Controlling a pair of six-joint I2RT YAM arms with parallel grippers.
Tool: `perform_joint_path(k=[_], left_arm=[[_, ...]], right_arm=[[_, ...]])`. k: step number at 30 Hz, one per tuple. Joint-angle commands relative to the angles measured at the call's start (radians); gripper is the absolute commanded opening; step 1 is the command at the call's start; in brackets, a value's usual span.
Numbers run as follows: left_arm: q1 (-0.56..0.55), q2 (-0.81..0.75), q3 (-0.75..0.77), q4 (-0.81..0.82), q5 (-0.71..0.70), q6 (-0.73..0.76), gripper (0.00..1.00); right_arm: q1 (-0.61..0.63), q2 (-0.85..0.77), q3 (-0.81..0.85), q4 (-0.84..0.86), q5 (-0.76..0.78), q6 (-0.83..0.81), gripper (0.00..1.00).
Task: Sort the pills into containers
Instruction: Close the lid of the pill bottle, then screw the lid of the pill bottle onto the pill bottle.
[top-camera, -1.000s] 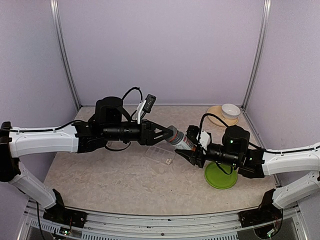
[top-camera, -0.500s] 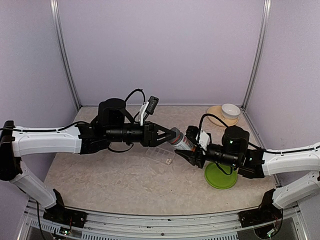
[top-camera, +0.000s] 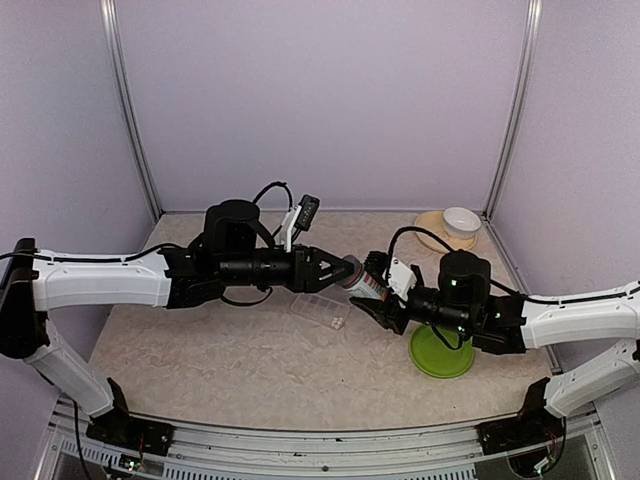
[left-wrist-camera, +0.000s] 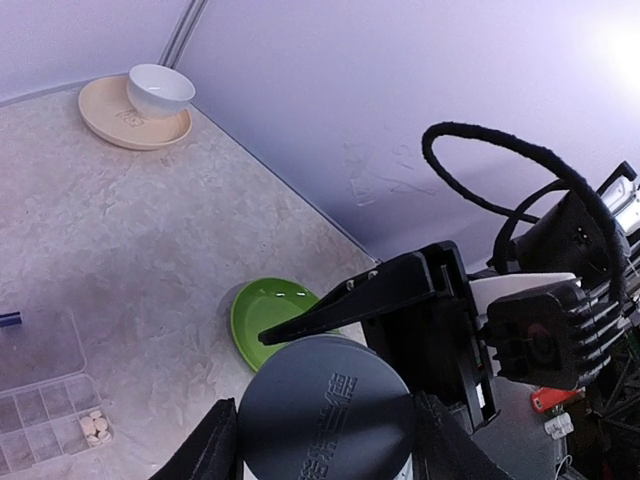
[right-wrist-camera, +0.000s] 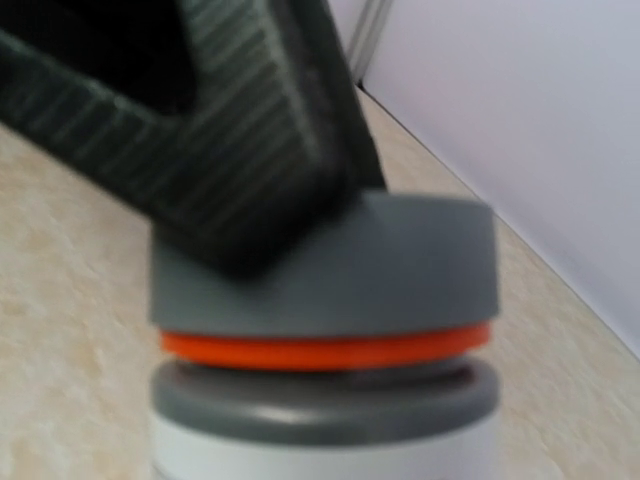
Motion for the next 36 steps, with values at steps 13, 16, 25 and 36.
perform_joint_path(k=[13, 16, 25, 36], left_arm=[[-0.011, 0.052, -0.041, 0.128, 0.057, -0.118, 0.45], [-0.022, 0.053, -0.036, 0.128, 0.065, -0.058, 0.45], [-0.021, 0.057, -0.050, 0.105, 0.149, 0.115, 0.45], [-0.024, 0.002, -0.091, 0.124, 0.292, 0.286, 0.45]], right_arm=[[0.084, -0.025, 0.029, 0.102, 0.189, -0.090, 0.21], [0.085, -0.039, 0.040, 0.087, 0.141, -0.053, 0.21], [0.084, -0.068, 0.079, -0.029, 0.053, 0.039, 0.21], [0.084, -0.120, 0.120, -0.140, -0.069, 0.196, 0.21]])
